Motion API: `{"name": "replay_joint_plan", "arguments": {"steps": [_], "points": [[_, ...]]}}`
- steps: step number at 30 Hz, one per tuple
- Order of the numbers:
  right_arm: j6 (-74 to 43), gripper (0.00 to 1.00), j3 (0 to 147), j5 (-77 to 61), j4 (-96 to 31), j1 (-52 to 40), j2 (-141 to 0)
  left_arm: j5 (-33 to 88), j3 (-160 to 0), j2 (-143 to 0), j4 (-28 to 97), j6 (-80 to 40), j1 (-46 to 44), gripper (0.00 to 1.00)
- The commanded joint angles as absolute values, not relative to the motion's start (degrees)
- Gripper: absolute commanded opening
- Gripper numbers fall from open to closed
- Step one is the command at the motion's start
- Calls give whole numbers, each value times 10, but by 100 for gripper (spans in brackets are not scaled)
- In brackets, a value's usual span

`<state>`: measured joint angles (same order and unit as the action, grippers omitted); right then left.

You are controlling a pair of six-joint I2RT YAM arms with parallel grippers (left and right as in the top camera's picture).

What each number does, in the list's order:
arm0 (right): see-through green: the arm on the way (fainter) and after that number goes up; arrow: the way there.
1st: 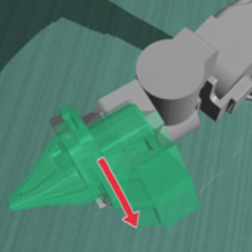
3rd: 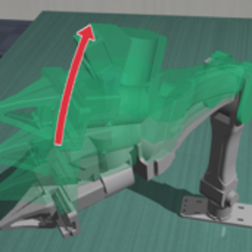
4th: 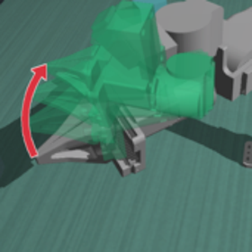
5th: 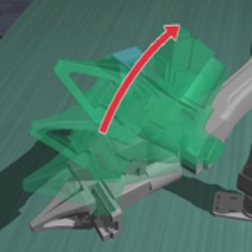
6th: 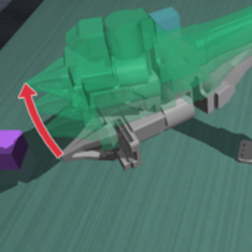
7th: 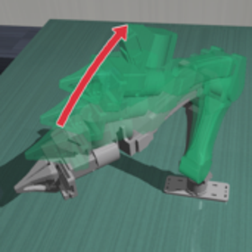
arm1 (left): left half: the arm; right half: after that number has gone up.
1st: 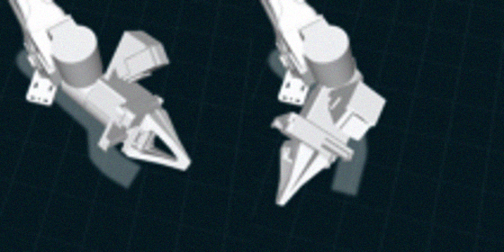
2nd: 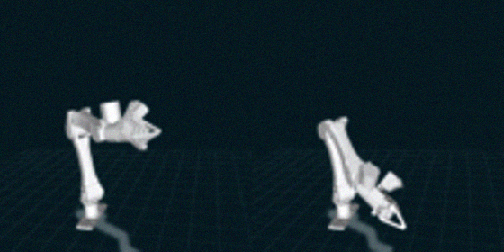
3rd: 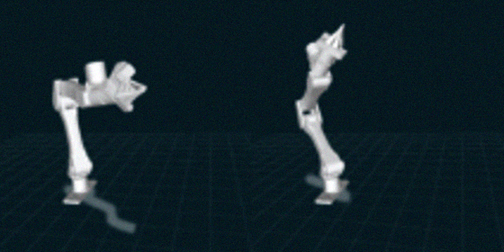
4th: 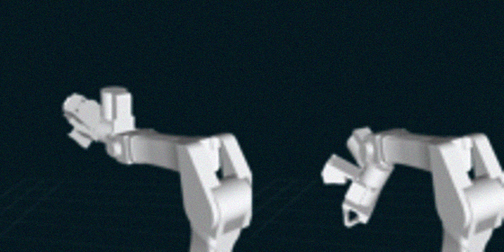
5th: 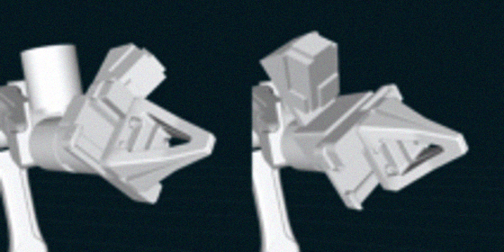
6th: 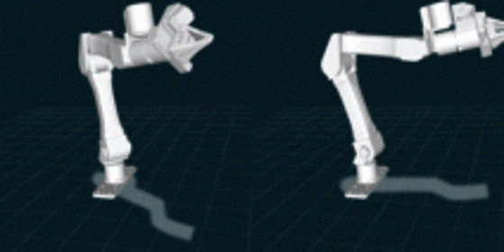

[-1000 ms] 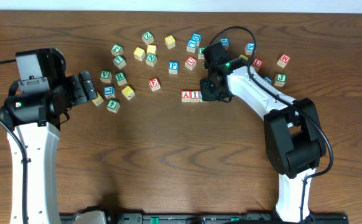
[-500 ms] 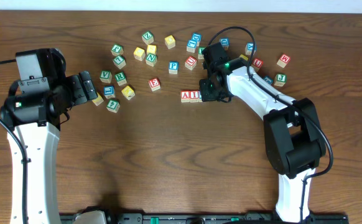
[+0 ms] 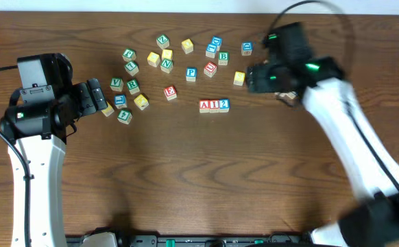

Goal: Spell out AI2

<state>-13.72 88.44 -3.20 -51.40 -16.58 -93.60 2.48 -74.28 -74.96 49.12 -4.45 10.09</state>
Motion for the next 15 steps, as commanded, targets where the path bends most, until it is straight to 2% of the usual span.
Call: {"name": "replay_joint_plan", "arguments": {"steps": [1,7,15], "points": [[-131,99,890,-31,-529,-143,-845,23,-745,-752,493,-41,103,98],[-132,99,890,-32,-532,-131,-734,23,-745,-752,493,-41,103,98],[-132,99,890,-32,-535,-131,-661,23,-745,-752,493,-41,103,98]]}}
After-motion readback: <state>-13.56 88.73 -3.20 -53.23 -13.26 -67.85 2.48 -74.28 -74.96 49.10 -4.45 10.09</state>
